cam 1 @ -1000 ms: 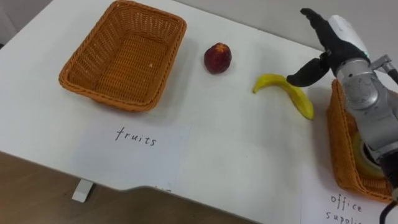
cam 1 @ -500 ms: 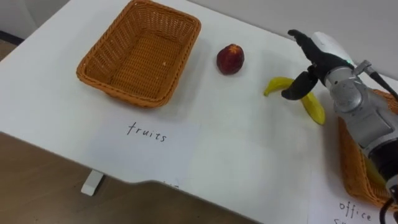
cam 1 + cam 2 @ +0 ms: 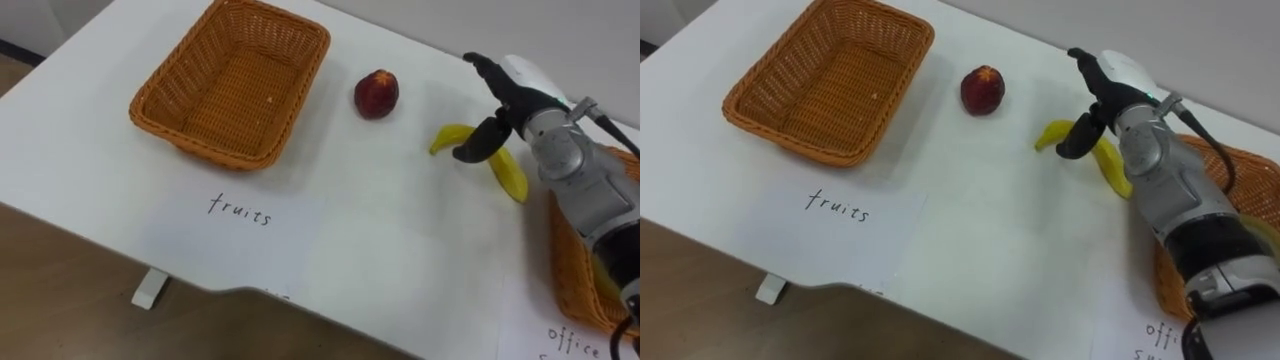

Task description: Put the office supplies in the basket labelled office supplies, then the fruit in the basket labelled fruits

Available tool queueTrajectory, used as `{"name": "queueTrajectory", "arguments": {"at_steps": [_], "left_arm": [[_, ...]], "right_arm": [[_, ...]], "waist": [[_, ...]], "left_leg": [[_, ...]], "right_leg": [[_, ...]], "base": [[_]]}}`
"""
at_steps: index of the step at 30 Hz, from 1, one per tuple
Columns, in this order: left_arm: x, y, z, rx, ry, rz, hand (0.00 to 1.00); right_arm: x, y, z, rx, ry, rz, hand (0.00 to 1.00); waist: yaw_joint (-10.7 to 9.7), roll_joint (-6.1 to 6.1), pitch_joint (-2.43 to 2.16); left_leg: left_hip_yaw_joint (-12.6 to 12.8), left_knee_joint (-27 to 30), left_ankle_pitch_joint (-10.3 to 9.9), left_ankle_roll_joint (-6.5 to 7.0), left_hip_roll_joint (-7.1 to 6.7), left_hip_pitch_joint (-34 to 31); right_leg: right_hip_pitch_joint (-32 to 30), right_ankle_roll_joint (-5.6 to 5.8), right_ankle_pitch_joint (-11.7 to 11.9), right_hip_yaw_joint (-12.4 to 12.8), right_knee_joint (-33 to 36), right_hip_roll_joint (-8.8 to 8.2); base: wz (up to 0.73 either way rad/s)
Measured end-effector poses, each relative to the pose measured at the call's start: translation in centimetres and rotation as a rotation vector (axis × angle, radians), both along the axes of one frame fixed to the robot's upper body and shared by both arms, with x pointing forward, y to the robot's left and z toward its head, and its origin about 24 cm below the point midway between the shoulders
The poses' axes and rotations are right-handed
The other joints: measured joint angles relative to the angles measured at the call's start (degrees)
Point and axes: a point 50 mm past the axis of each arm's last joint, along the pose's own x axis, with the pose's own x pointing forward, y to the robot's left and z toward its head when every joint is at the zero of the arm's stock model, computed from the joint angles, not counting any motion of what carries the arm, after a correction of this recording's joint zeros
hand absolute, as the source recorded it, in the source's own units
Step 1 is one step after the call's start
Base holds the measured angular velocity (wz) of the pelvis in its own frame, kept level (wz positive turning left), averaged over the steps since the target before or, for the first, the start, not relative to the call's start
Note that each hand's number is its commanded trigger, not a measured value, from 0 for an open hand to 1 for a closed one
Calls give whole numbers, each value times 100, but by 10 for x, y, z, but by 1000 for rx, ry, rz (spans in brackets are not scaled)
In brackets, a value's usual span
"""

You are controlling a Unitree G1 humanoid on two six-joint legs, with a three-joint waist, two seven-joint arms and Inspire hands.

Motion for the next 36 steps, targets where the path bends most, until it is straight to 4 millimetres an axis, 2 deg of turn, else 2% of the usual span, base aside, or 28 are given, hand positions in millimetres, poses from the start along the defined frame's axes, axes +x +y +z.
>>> {"name": "queueTrajectory", "arguments": {"at_steps": [16, 26, 33, 36], "left_arm": [[1, 0, 0, -3, -6, -2, 0], [2, 0, 0, -4, -8, -3, 0], [4, 1, 1, -4, -14, 3, 0], [3, 2, 0, 0, -1, 7, 0]], "right_arm": [[-1, -3, -3, -5, 12, -10, 0], [-2, -10, -10, -11, 43, -41, 0], [-5, -17, -17, -16, 74, -72, 0], [-7, -22, -22, -20, 95, -91, 0]], "waist": [[17, -14, 1], [158, -29, -11], [192, -21, -7], [269, -14, -2]], "left_leg": [[-1, -7, 0, 0, -1, -14], [-49, 9, 2, -1, -8, -14], [-133, 84, 5, -5, -15, -88], [-162, 85, 14, -18, -19, -107]], "right_leg": [[-11, 0, 0, -7, -9, 2], [-6, 0, 0, -58, -9, -5], [-6, -4, 3, -133, -8, -11], [0, -11, 7, -145, -8, -8]], "base": [[0], [2], [6], [3]]}}
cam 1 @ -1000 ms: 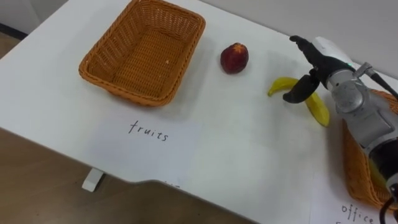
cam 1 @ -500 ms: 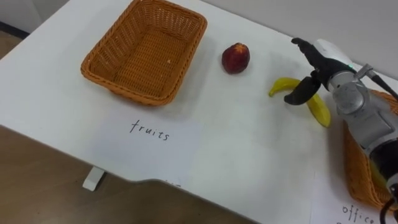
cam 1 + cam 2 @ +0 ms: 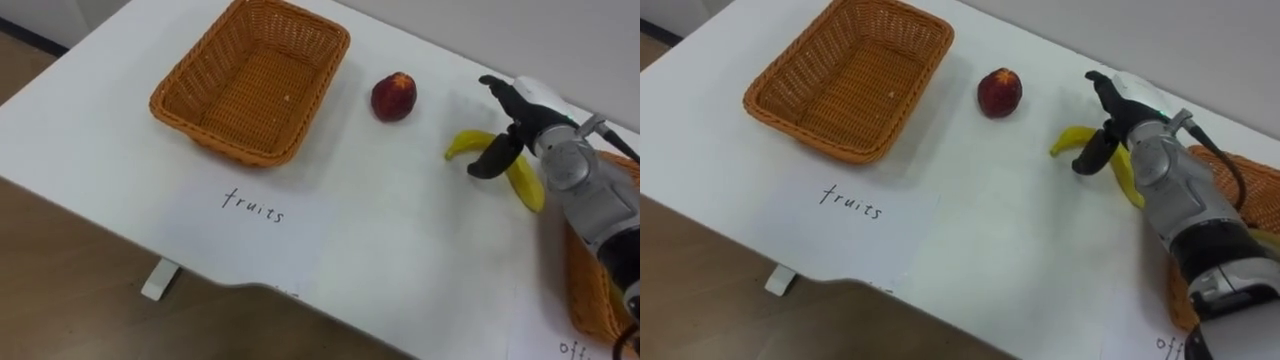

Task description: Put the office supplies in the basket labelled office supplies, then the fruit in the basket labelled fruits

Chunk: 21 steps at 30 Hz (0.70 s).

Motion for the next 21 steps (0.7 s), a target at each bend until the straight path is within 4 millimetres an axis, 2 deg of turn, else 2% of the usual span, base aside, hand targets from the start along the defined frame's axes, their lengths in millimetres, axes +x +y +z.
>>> {"name": "queueTrajectory", "arguments": {"at_steps": [6, 14, 21], "left_arm": [[-2, 1, -2, 2, 30, 5, 0], [1, 2, -1, 5, 31, -1, 0], [13, 1, 1, 10, -1, -7, 0]], "right_arm": [[4, -5, 1, -20, 10, -25, 0], [7, -5, 5, -37, -22, -26, 0], [8, -12, 7, -59, -43, -56, 0]], "waist": [[17, 50, 36], [27, 54, 37], [119, 73, 53]], "left_leg": [[-114, 2, 48, -31, -10, -73], [-256, 1, 131, -63, -23, -223], [-264, -2, 203, -74, -34, -376]], "right_leg": [[-21, -12, 7, -106, -2, -2], [-125, -47, 28, -334, 6, -27], [-258, -106, 71, -380, 16, -47]], "base": [[10], [10], [2]]}}
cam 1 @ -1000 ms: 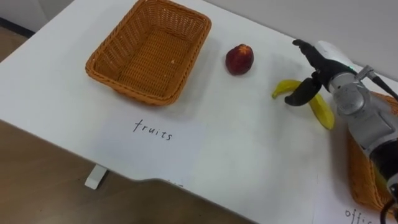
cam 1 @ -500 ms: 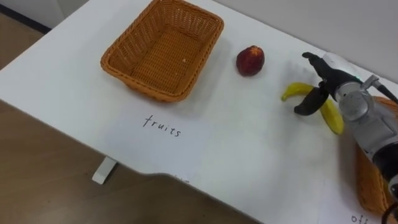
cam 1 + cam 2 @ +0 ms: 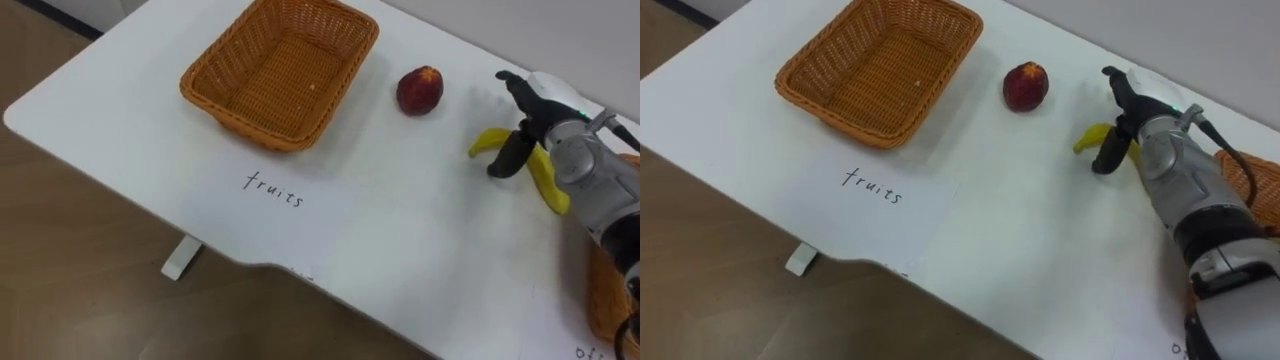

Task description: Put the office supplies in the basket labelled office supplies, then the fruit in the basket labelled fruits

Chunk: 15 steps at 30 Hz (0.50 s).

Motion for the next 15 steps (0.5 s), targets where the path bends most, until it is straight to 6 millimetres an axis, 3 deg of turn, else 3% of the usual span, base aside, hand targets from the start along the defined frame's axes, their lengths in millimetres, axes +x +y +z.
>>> {"name": "queueTrajectory", "arguments": {"at_steps": [5, 11, 15], "left_arm": [[10, -1, 2, -8, -40, 5, 0], [17, -1, 4, -8, -60, -1, 0], [17, -2, 4, -12, -60, -2, 0]], "right_arm": [[1, -2, 1, -5, -8, -12, 0], [2, -1, 3, -8, -17, -4, 0], [3, 0, 5, -18, -13, 2, 0]], "waist": [[60, -33, -2], [60, -70, 47], [54, -124, 42]], "left_leg": [[-21, 2, 73, -26, 1, -100], [-21, -7, 139, -38, -1, -178], [-38, 6, 164, -37, -7, -273]], "right_leg": [[-114, -35, 22, -14, 8, 0], [-193, -44, 48, 44, -3, 5], [-274, -48, 87, 35, -15, 8]], "base": [[1], [0], [2]]}}
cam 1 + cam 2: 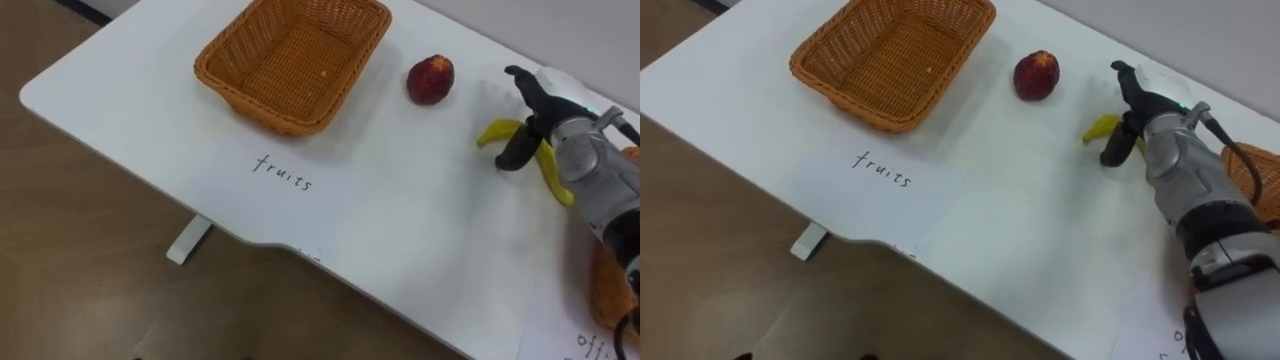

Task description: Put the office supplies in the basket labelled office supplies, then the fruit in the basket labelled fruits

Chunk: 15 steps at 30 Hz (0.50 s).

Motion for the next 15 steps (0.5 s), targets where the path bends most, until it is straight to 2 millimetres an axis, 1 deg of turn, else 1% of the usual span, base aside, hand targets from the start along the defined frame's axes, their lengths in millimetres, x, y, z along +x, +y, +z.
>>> {"name": "queueTrajectory", "arguments": {"at_steps": [3, 4, 5, 11, 12, 13, 14, 15], "left_arm": [[1, 0, 0, 0, -2, 0, 0], [0, 0, 0, 0, -1, 0, 0], [1, 0, 0, -3, -1, -1, 0], [2, 6, 2, -13, 1, -13, 0], [2, 7, 3, -13, 0, -15, 0], [2, 7, 3, -12, 0, -15, 0], [2, 7, 3, -12, 1, -15, 0], [2, 7, 3, -12, 2, -15, 0]], "right_arm": [[1, 1, 2, -15, 4, 9, 0], [1, 1, 2, -14, 7, 11, 0], [1, 1, 2, -12, 12, 13, 0], [-1, -3, -2, 14, 103, 21, 0], [-2, -3, -3, 14, 124, 29, 0], [-2, -3, -4, 16, 133, 31, 0], [-3, -3, -5, 20, 156, 33, 0], [-3, -3, -6, 21, 167, 33, 56]], "waist": [[6, 0, 0], [6, -6, -4], [5, -34, -19], [6, -84, -5], [6, -78, 12], [6, -98, 1], [7, -90, 10], [8, -90, 11]], "left_leg": [[-7, 2, 5, 7, -9, -21], [-6, 1, 6, 7, -10, -25], [-4, -2, 7, 9, -12, -23], [-3, -4, 10, 8, -9, -10], [-1, -6, 11, 7, -9, -8], [0, -7, 12, 6, -9, -6], [0, -8, 12, 5, -11, 2], [0, -9, 13, 5, -12, 7]], "right_leg": [[-17, 10, 6, -4, -7, -3], [-24, 11, 8, -6, -8, -4], [-28, 11, 12, -4, -7, -6], [-24, -5, 26, -15, 0, -8], [-27, -6, 29, -4, 3, -8], [-28, -6, 30, 0, 3, -8], [-24, -5, 33, 4, 3, -9], [-21, -4, 34, 5, 3, -9]], "base": [[1], [0], [0], [-1], [-4], [-4], [0], [0]]}}
